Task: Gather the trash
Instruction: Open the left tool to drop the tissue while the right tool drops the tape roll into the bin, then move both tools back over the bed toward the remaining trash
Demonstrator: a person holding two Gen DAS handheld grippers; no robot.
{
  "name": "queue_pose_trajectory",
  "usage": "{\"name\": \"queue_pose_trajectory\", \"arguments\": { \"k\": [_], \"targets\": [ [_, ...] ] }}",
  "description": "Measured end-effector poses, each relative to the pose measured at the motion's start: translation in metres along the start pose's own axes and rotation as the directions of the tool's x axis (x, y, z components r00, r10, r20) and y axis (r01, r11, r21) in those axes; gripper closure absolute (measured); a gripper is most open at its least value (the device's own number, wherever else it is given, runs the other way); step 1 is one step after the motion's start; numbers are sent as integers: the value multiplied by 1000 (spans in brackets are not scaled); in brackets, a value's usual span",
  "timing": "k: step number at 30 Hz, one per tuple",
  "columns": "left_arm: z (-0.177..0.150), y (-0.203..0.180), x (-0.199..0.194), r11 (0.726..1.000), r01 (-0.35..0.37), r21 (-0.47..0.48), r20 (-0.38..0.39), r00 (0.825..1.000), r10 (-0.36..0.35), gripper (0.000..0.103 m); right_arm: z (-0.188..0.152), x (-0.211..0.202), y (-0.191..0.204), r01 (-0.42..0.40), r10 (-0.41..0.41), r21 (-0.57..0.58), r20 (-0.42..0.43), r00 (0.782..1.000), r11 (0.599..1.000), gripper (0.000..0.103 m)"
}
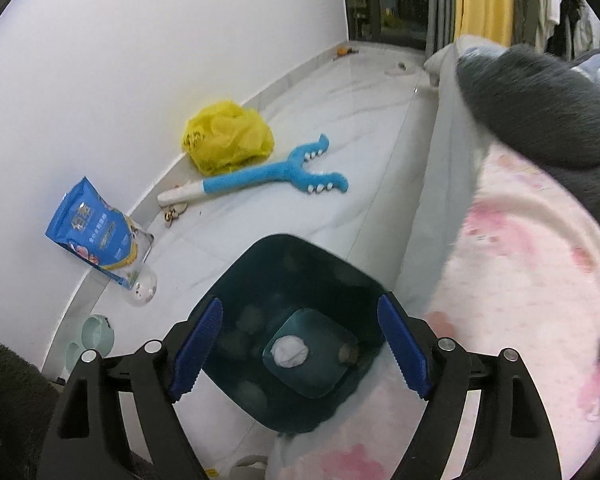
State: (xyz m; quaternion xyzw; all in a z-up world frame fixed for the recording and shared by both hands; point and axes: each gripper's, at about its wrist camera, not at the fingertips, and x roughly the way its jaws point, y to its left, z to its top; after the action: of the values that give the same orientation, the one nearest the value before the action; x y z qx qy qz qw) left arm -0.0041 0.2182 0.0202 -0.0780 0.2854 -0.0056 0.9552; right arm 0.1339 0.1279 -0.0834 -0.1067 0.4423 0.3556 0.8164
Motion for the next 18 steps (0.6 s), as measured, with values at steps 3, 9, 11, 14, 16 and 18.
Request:
{"name": "queue_pose_trajectory", "arguments": {
  "k": [3, 9, 11, 14, 16, 18],
  "targets": [
    [2, -12, 2, 1000, 18, 14, 2, 1000, -18, 43, -3, -20, -13, 6, -6, 7, 39, 999, 1000, 21],
    [7, -28, 13, 996, 84, -7, -2, 996, -84, 35, -11, -50, -42, 38, -40, 26, 88, 995, 999, 20],
    [8, -33, 18, 994, 105, -14, -6, 994, -106, 35, -16, -59, -50, 61, -64, 28, 95, 993, 998, 20],
    [10, -44, 26, 991, 135, -10, -15, 991, -135, 34, -23, -72, -64, 104, -107, 38, 99, 989, 994, 19],
    [12, -53, 32, 987, 160, -10, -19, 987, -160, 34, -27, -80, -76, 126, -131, 50, 105, 986, 991, 19],
    [13, -61, 38, 984, 181, -8, -22, 983, -181, 31, -32, -89, -86, 158, -163, 53, 111, 980, 986, 18]
  ]
}}
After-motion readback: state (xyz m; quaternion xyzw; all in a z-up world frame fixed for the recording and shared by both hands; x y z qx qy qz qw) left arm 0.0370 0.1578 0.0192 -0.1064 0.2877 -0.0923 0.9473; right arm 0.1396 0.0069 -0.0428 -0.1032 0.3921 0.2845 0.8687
